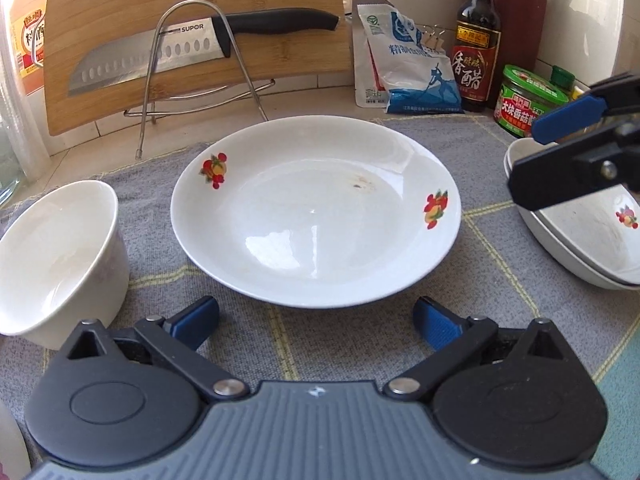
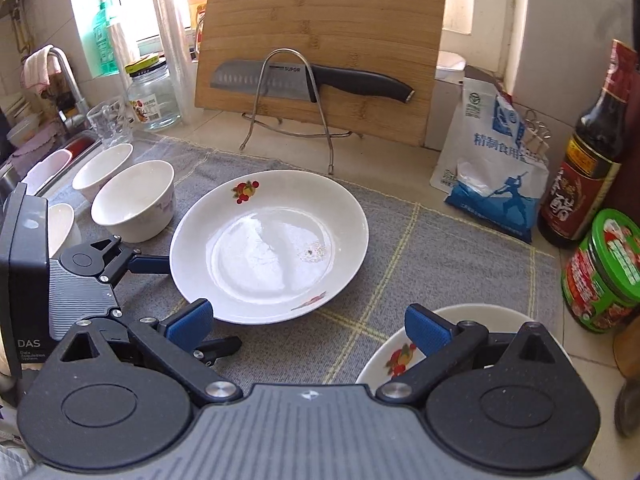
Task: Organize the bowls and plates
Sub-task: 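Move the right tool toward the white plate with red flower print, then close the right gripper on the flower-print plate's rim, then lift the flower-print plate with the right gripper and carry it over the plate stack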
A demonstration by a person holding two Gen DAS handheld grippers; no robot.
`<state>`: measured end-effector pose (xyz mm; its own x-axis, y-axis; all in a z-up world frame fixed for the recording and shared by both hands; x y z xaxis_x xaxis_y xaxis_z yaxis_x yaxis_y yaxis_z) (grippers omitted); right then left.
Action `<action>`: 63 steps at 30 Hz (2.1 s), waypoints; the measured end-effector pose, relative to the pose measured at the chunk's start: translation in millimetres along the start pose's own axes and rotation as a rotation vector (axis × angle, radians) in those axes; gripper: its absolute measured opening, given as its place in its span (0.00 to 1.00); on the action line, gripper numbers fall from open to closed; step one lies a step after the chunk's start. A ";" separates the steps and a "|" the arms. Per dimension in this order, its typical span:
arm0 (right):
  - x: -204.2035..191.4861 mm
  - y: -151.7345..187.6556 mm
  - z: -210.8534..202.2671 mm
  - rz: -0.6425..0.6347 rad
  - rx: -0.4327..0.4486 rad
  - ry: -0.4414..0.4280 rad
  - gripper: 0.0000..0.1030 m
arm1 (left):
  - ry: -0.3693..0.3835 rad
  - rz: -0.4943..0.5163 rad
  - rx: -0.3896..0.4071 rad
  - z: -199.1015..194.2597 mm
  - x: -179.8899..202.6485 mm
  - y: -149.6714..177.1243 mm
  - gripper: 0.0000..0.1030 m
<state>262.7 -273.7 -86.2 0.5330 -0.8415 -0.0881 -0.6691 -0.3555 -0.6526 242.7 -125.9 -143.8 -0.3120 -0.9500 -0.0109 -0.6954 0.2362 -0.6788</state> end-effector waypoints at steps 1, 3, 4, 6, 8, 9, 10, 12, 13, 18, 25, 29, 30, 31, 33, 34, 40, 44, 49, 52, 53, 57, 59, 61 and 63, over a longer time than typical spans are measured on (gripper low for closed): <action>3.7 -4.6 6.7 -0.007 -0.013 -0.012 1.00 | -0.005 -0.006 0.002 0.6 -0.1 -0.4 1.00; 11.0 -13.4 21.5 -0.018 -0.044 -0.049 1.00 | -0.016 -0.016 0.003 1.7 -0.4 -1.4 1.00; 13.8 -17.1 28.3 -0.023 -0.059 -0.065 1.00 | -0.022 -0.022 0.004 2.4 -0.5 -2.1 1.00; 17.8 -25.5 43.3 -0.036 -0.093 -0.096 1.00 | -0.029 -0.029 0.008 3.3 -0.6 -2.8 1.00; 21.4 -32.7 56.9 -0.050 -0.112 -0.119 1.00 | -0.034 -0.032 0.012 3.9 -0.7 -3.2 1.00; 23.2 -35.7 63.7 -0.057 -0.126 -0.130 1.00 | -0.034 -0.034 0.014 4.2 -0.9 -3.4 1.00; 24.6 -38.4 70.2 -0.064 -0.138 -0.144 1.00 | -0.034 -0.034 0.015 4.5 -1.1 -3.8 1.00; 27.8 -43.9 84.6 -0.078 -0.166 -0.158 1.00 | -0.034 -0.036 0.016 4.8 -1.3 -4.1 1.00; 28.5 -46.2 90.3 -0.089 -0.176 -0.161 1.00 | -0.035 -0.037 0.015 4.8 -1.2 -4.3 1.00; 28.8 -57.4 116.4 -0.145 -0.222 -0.228 1.00 | -0.028 -0.029 0.019 4.2 -0.8 -4.5 1.00; 27.7 -71.8 137.2 -0.149 -0.249 -0.360 1.00 | -0.027 -0.029 0.042 3.5 0.2 -3.7 1.00; 27.9 -80.0 142.2 -0.143 -0.250 -0.404 1.00 | -0.022 -0.023 0.052 3.0 0.4 -3.0 1.00; 27.3 -81.9 143.5 -0.147 -0.251 -0.414 1.00 | -0.020 -0.021 0.052 3.1 0.5 -3.4 1.00; 26.6 -83.2 144.4 -0.152 -0.252 -0.417 0.99 | -0.018 -0.020 0.053 3.4 0.3 -3.7 1.00; 25.1 -86.4 146.3 -0.160 -0.252 -0.420 0.97 | -0.012 -0.015 0.054 3.7 0.2 -4.2 0.99; 24.9 -87.6 146.9 -0.161 -0.252 -0.422 0.94 | -0.009 -0.014 0.054 3.5 0.1 -4.3 0.99; 26.2 -93.4 150.8 -0.147 -0.266 -0.439 0.86 | 0.011 0.005 0.062 1.6 1.5 -5.0 0.94; 27.0 -95.3 152.2 -0.140 -0.278 -0.450 0.85 | 0.013 0.007 0.062 1.7 1.1 -4.8 0.94; 30.5 -97.2 152.4 -0.122 -0.298 -0.477 0.85 | 0.015 0.011 0.056 2.4 0.5 -5.5 0.94; 30.6 -97.0 152.1 -0.117 -0.305 -0.479 0.85 | 0.016 0.015 0.047 3.1 0.4 -6.9 0.93; 30.1 -96.9 151.9 -0.117 -0.307 -0.478 0.85 | 0.017 0.017 0.044 3.2 0.4 -7.1 0.93; 29.1 -95.7 149.1 -0.116 -0.306 -0.476 0.86 | 0.017 0.023 0.033 3.0 0.6 -7.2 0.93; 28.1 -94.5 145.9 -0.118 -0.303 -0.478 0.86 | 0.015 0.029 0.027 1.9 1.7 -6.6 0.93; 26.5 -93.2 141.3 -0.123 -0.302 -0.480 0.86 | 0.018 0.032 0.021 -0.3 2.7 -5.4 0.92; 25.0 -91.4 136.6 -0.130 -0.301 -0.476 0.86 | 0.025 0.032 0.021 -4.5 3.7 -4.4 0.92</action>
<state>408.0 -206.7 -131.5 0.7483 -0.5321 -0.3961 -0.6634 -0.6023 -0.4441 241.7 -129.5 -137.6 -0.3502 -0.9366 -0.0148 -0.6712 0.2619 -0.6935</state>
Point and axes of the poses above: each gripper's, at about its wrist camera, not at the fingertips, and z roughly the way its jaws point, x to its right, y to its underside, the point moved 5 cm from there along z, roughly the way its jaws point, and after that the axes turned 1 degree about y, right-handed, at the moved point
